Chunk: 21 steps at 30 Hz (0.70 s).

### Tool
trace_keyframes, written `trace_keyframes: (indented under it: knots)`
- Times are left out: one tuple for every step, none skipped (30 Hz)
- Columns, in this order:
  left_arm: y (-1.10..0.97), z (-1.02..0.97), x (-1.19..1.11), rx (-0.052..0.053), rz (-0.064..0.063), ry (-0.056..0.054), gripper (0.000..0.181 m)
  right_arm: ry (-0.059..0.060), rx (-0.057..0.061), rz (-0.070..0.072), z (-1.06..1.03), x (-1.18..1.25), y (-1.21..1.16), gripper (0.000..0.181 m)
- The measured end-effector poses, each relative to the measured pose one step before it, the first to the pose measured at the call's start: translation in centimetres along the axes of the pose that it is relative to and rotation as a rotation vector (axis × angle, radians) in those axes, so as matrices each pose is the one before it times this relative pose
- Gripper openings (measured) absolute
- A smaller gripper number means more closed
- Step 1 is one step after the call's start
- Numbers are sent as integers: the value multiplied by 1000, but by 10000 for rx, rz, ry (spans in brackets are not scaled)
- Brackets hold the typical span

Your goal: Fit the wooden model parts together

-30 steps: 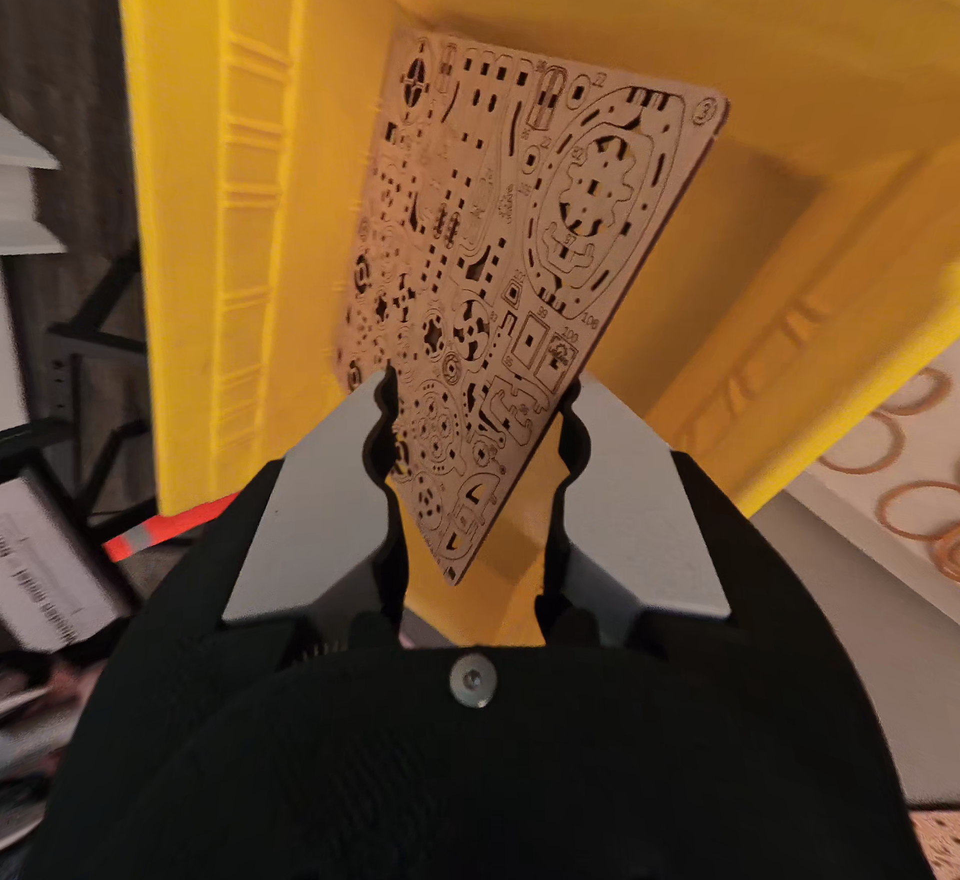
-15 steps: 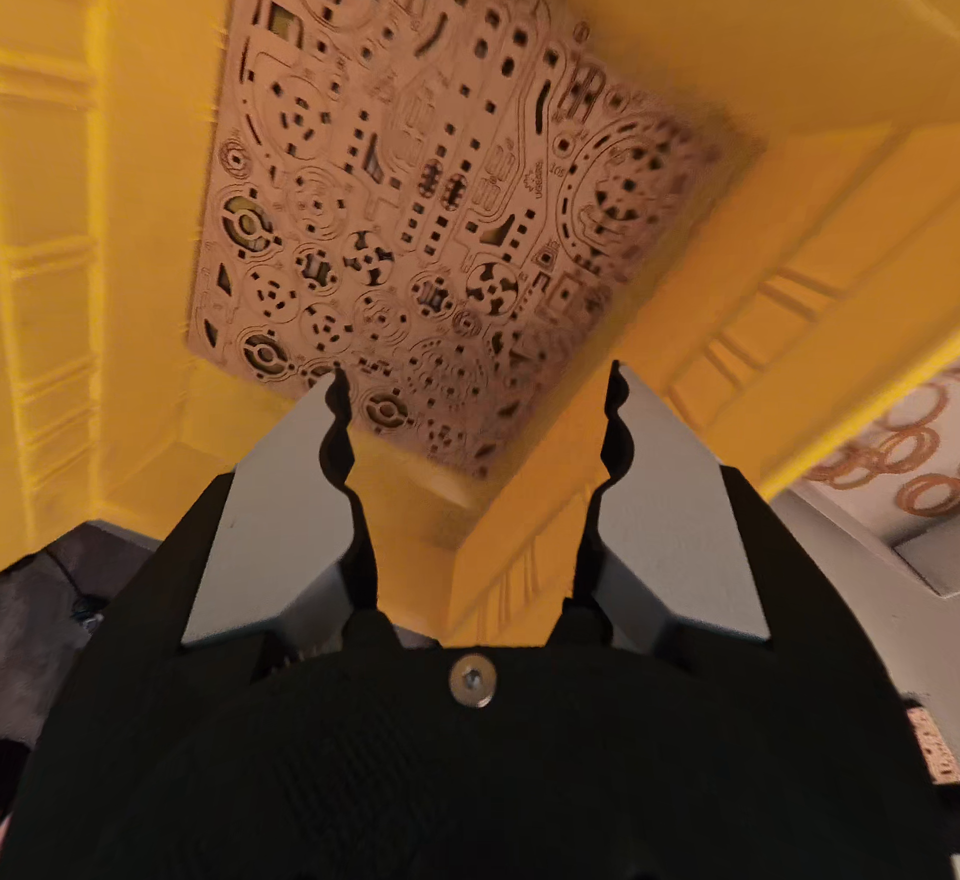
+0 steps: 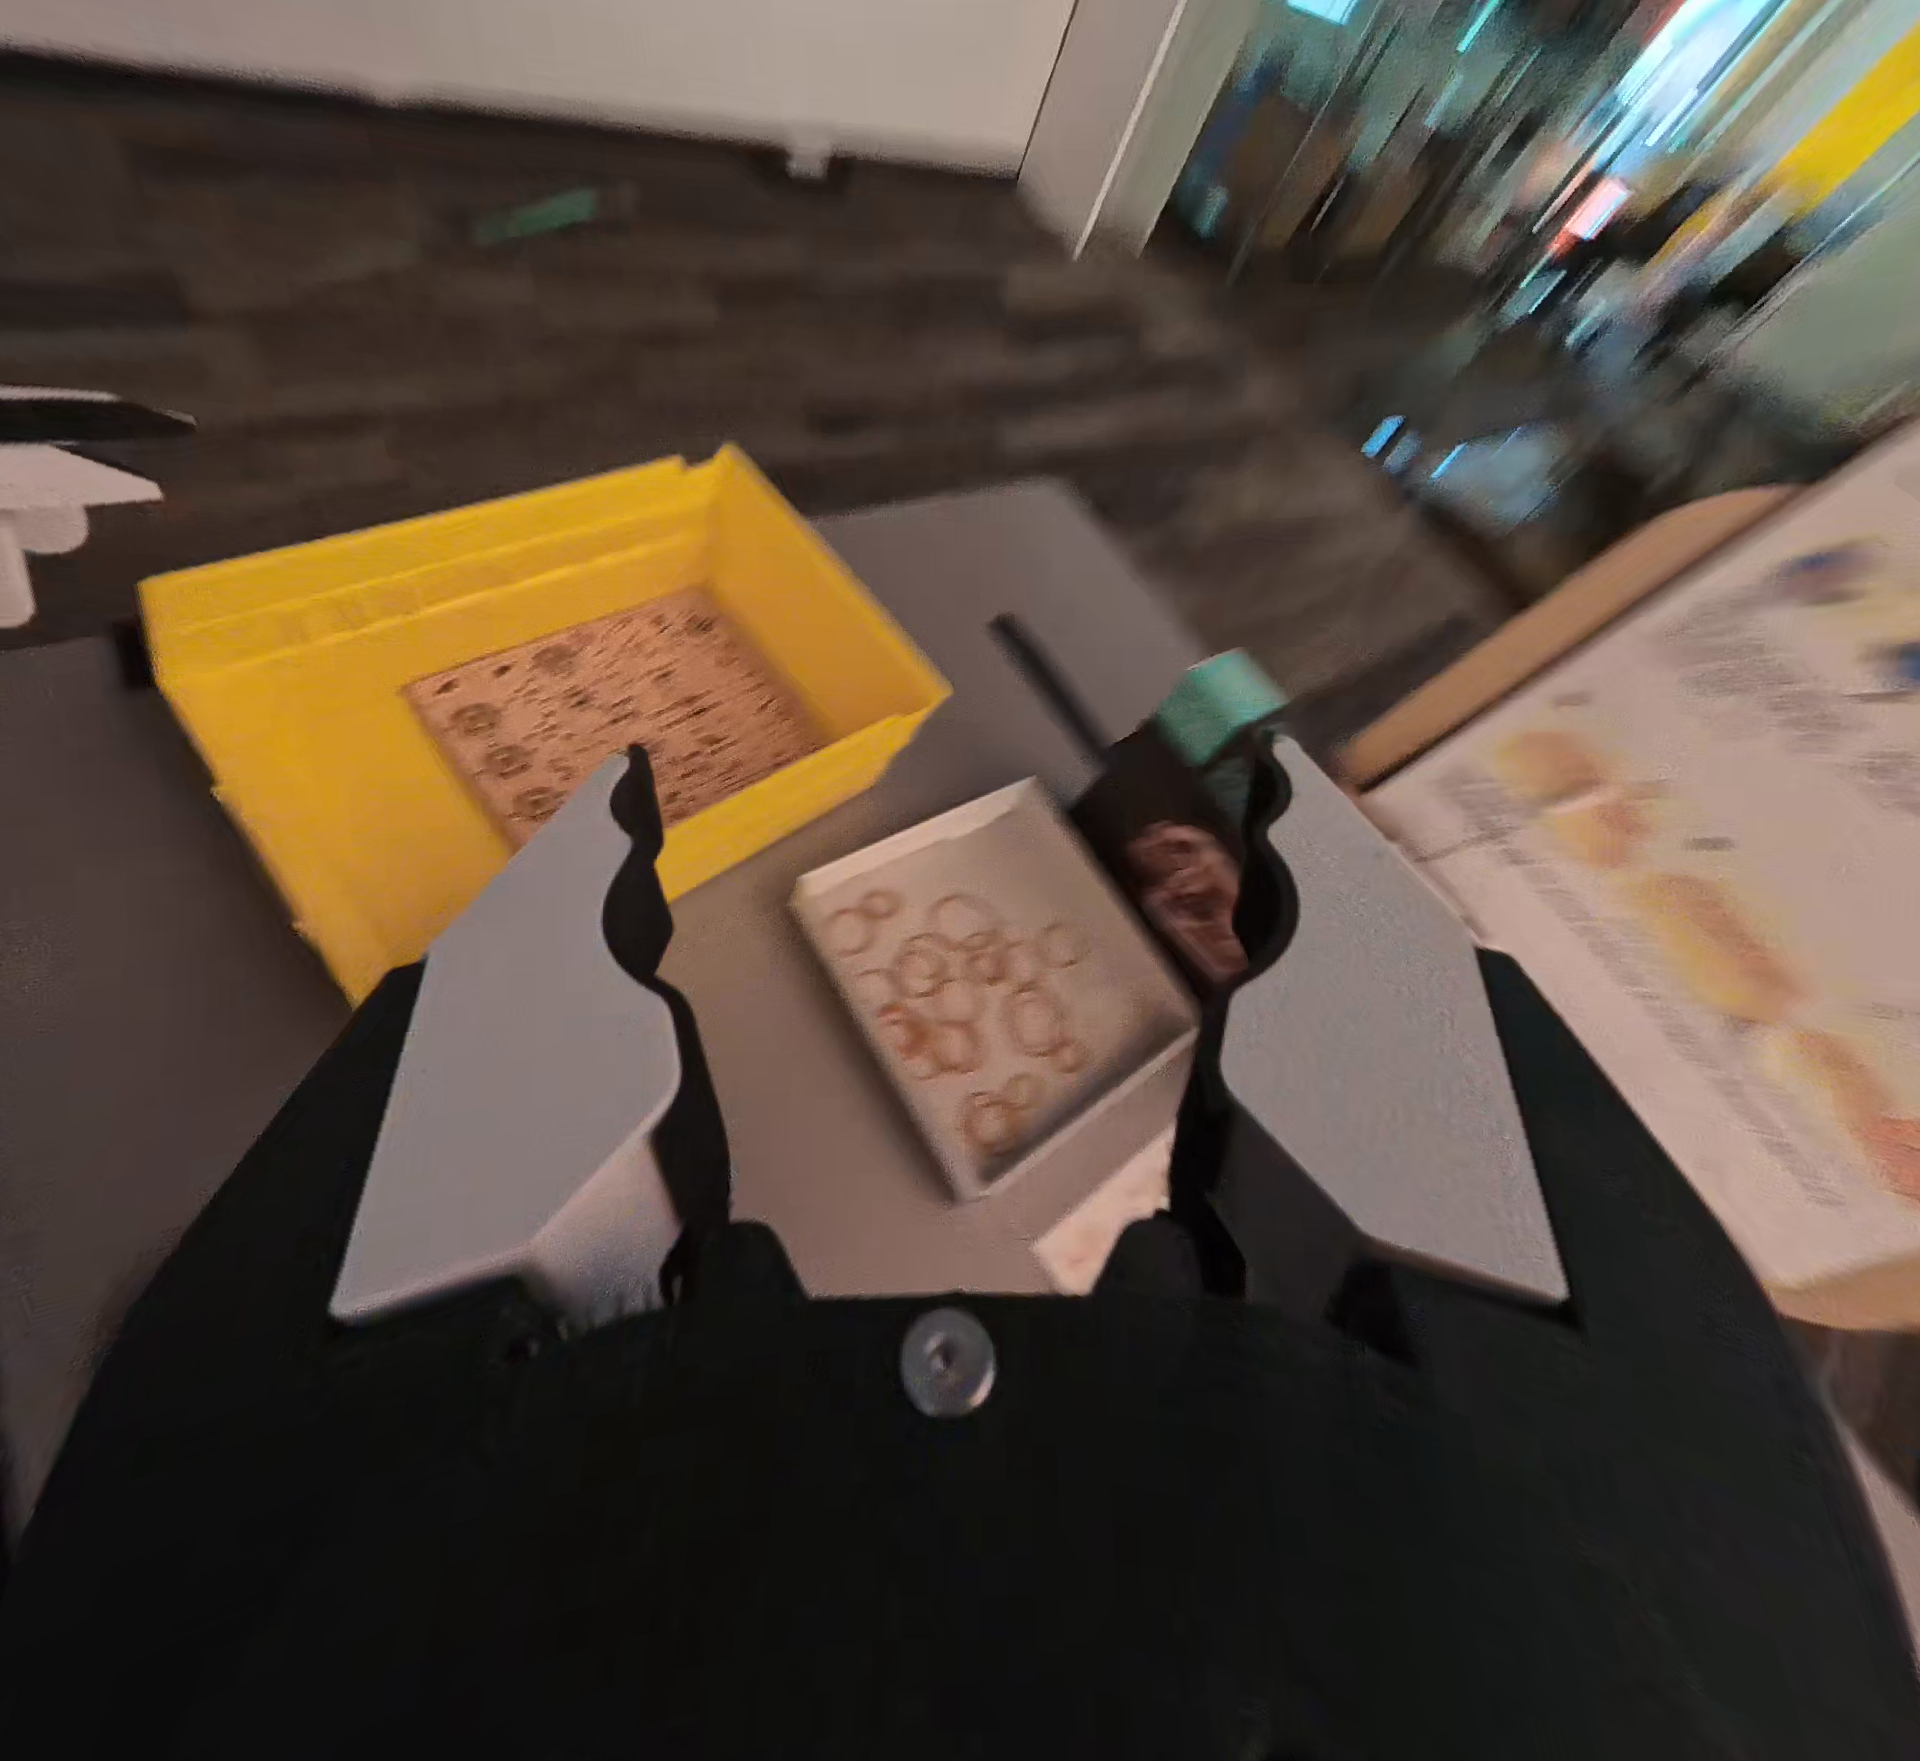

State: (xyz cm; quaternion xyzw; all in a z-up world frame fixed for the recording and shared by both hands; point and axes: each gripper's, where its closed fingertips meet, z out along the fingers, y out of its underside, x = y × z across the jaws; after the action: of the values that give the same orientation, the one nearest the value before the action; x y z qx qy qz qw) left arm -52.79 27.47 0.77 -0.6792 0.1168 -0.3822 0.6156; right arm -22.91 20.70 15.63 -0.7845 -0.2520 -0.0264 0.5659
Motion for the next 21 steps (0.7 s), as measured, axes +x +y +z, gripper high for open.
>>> trace_keyframes:
  knots:
    - [554, 432, -420, -241, 251, -168, 79, 386, 1070, -252, -3244, 1295, 432, 116]
    - [642, 367, -282, -334, 217, -148, 82, 162, 1027, -164, -3052, 962, 429, 117]
    - [607, 311, -160, -320, 169, -101, 84, -6, 575, 75, -2684, 687, 765, 115]
    - [488, 269, 59, -254, 155, 8, 84, -84, -180, 324, -2351, 524, 1699, 114]
    - [403, 272, 202, -194, 139, 85, 84, -13, -392, 348, -2043, 538, 2139, 114]
    - [407, 289, 196, -183, 94, 86, 82, 176, -185, 194, -1876, 734, 2030, 114]
    - [475, 308, 62, -221, 40, 16, 80, 288, 4, -37, -1737, 829, 1860, 109]
    - [485, 282, -96, -204, 28, -68, 77, 397, -50, -155, -1620, 950, 1930, 104]
    - [445, 261, -58, -155, 83, -32, 73, 614, -207, -159, -1493, 1289, 2121, 104]
    - [467, 250, 72, -134, 121, 54, 67, 580, -296, -49, -1320, 1280, 2205, 103]
    - [438, 254, -19, -99, 46, 33, 62, 181, -325, 92, -1126, 744, 2190, 102]
    - [346, 245, -162, -46, -92, -16, 57, 63, -321, 333, -913, 602, 2108, 101]
    - [290, 249, -128, 14, -186, 37, 52, -30, -343, 451, -729, 492, 2047, 100]
    - [256, 261, -71, 59, -250, 123, 46, -106, -326, 402, -572, 338, 1895, 97]
    - [224, 259, -125, 72, -315, 117, 45, -53, -294, 325, -439, 329, 1708, 92]
    - [172, 244, -203, 64, -290, 75, 43, 51, -228, 231, -344, 370, 1469, 90]
    - [86, 226, -223, 58, -179, 40, 41, 24, -187, 128, -247, 215, 1239, 90]
    - [43, 170, -195, 9, -107, 23, 40, -76, -222, 64, -150, -23, 1152, 90]
    - [-48, 64, -72, -32, -78, 41, 39, -135, -315, 48, -59, -189, 1183, 90]
    - [-171, 15, -38, -6, -22, 17, 37, -86, -339, 0, 18, -223, 1110, 90]
    - [-217, 23, -128, 12, 28, -62, 34, -27, -321, -84, 62, -236, 1055, 90]
